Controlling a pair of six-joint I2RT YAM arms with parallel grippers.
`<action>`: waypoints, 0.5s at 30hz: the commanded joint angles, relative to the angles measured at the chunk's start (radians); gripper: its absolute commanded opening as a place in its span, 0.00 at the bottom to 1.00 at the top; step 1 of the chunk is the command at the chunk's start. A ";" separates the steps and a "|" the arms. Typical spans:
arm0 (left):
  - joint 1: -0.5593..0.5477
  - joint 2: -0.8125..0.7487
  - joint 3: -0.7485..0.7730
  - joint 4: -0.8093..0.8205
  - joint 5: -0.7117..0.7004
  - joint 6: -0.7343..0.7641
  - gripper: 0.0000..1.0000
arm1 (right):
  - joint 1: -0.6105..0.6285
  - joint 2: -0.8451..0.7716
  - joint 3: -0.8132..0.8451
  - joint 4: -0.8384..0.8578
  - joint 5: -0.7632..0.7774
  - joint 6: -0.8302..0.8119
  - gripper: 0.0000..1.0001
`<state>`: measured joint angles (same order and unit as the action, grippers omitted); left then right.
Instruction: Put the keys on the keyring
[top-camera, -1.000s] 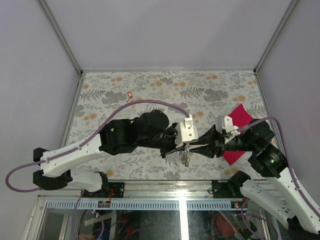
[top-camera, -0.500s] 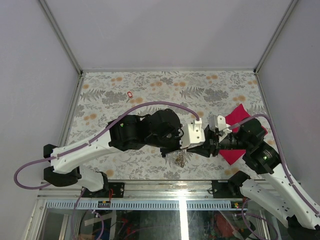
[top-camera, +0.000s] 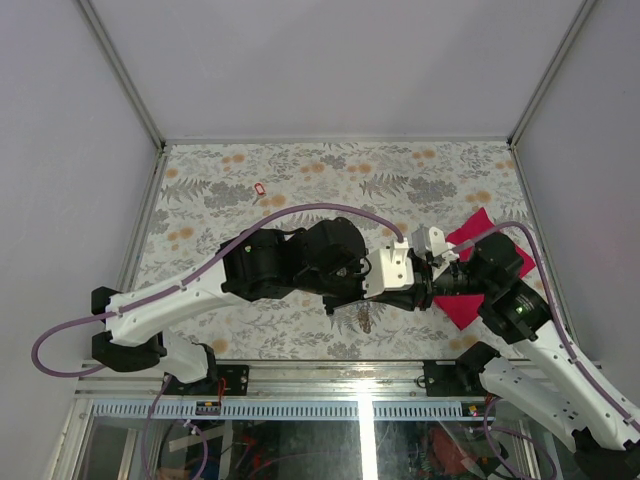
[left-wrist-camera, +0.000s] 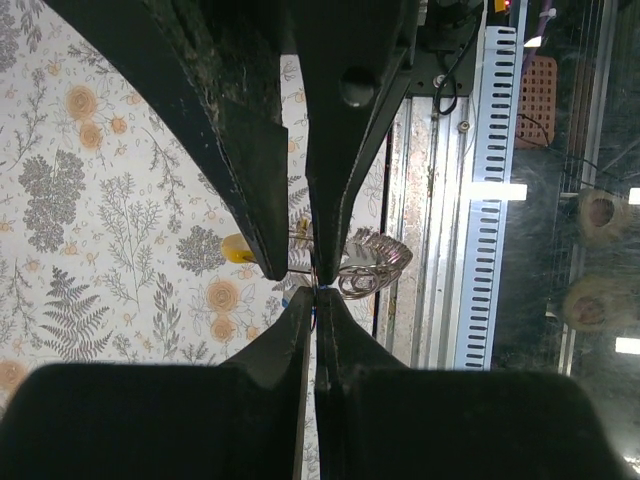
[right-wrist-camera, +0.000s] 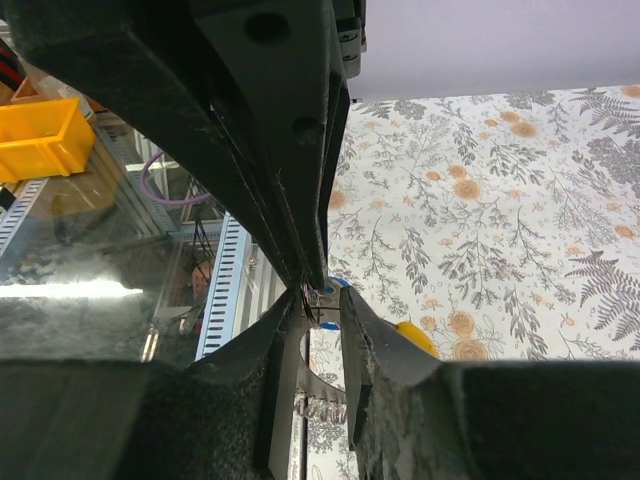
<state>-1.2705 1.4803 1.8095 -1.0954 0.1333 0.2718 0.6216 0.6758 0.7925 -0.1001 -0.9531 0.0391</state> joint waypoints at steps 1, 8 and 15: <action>-0.010 -0.001 0.045 0.028 0.000 0.021 0.00 | -0.003 0.006 -0.004 0.065 -0.026 0.014 0.27; -0.012 -0.005 0.045 0.034 0.001 0.020 0.00 | -0.003 0.011 -0.011 0.068 -0.026 0.013 0.18; -0.011 -0.013 0.027 0.050 0.003 0.017 0.02 | -0.003 -0.003 0.000 0.097 -0.026 0.032 0.00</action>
<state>-1.2709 1.4807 1.8202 -1.0954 0.1219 0.2760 0.6216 0.6804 0.7834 -0.0780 -0.9897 0.0536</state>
